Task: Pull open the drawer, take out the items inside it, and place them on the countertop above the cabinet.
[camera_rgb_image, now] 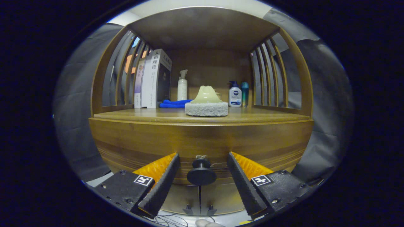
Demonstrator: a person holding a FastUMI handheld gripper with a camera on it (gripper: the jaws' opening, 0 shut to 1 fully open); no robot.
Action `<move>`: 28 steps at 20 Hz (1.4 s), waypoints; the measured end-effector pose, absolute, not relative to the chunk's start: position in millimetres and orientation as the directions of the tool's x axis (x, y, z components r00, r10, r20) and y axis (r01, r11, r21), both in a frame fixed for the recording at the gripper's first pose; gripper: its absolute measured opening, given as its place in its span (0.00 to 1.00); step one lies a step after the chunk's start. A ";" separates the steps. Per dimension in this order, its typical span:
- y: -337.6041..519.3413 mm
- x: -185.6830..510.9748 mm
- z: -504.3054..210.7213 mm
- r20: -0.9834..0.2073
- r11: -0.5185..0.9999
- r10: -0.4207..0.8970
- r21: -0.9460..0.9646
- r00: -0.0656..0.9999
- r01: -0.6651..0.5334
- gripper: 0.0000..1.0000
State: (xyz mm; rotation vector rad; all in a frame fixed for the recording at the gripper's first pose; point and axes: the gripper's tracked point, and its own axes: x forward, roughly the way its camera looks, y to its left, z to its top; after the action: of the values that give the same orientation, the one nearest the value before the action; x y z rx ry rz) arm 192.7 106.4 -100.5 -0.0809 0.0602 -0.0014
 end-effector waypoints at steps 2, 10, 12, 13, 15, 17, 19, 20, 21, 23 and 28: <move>106.6 193.0 -101.3 -0.072 0.997 -0.009 -0.079 0.997 0.004 0.98; 105.6 180.9 -102.3 -0.142 0.995 0.011 -0.099 0.990 -0.026 0.99; 98.2 163.4 -96.8 -0.135 0.996 0.016 -0.081 0.991 -0.027 0.99; 93.4 151.1 -95.2 -0.136 0.997 0.018 -0.078 0.991 -0.029 0.98; 82.9 123.9 -93.3 -0.140 0.996 0.022 -0.086 0.990 -0.035 0.98; 72.8 95.5 -87.3 -0.131 0.995 0.025 -0.089 0.991 -0.037 0.98; 66.2 66.1 -80.7 -0.107 0.994 0.035 -0.095 0.994 -0.045 0.98; 62.0 53.1 -77.0 -0.097 0.993 0.032 -0.107 0.995 -0.043 0.98; 58.3 38.4 -73.6 -0.091 0.992 0.032 -0.115 0.995 -0.043 0.98; 57.0 15.7 -61.7 -0.071 0.993 0.042 -0.105 0.997 -0.050 0.98; 55.9 -23.9 -36.1 -0.042 0.994 0.068 -0.081 0.997 -0.071 0.98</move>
State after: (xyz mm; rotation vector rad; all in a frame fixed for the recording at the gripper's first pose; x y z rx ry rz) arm -23.9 55.9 -36.1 -0.0825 0.0396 0.0696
